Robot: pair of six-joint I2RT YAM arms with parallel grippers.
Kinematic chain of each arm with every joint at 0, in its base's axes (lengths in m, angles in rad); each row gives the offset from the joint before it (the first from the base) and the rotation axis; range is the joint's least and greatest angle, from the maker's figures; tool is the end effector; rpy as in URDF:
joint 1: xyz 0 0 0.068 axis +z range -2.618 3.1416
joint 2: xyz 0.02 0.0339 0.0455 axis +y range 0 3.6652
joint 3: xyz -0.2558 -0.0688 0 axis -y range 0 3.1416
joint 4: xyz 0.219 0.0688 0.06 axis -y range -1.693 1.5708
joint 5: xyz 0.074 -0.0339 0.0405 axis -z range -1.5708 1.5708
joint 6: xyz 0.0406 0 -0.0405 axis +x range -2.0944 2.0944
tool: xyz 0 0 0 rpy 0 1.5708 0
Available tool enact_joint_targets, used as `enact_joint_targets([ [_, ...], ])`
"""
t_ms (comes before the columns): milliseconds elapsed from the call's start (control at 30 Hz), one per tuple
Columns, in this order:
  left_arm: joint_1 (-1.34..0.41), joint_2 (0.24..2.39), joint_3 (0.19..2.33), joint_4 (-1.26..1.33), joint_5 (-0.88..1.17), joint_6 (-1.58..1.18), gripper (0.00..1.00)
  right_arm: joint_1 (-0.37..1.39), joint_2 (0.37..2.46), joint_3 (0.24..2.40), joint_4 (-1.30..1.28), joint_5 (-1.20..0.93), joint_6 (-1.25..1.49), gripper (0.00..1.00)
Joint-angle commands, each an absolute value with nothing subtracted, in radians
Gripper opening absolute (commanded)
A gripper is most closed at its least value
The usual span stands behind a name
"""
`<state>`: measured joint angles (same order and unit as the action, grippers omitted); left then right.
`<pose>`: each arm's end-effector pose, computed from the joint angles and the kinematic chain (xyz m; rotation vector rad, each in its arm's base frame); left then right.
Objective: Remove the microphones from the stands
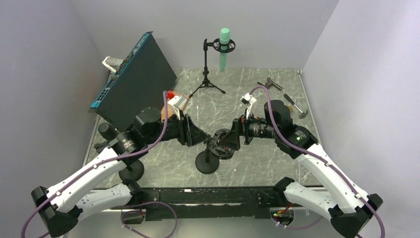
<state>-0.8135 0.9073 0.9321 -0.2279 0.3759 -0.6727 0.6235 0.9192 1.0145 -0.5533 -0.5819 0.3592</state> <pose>0.1193 -0.1479 0.3579 0.4418 1.9377 -1.3581 0.1282 0.1197 0.3497 -0.6728 2.0557 1.1854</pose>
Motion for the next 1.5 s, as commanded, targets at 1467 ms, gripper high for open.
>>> enact_joint_targets([
  [1467, -0.818, 0.986, 0.586, -0.126, 0.341, -0.672, 0.29, 0.628, 0.683, 0.84, -0.711, 0.395, 0.55, 1.0],
])
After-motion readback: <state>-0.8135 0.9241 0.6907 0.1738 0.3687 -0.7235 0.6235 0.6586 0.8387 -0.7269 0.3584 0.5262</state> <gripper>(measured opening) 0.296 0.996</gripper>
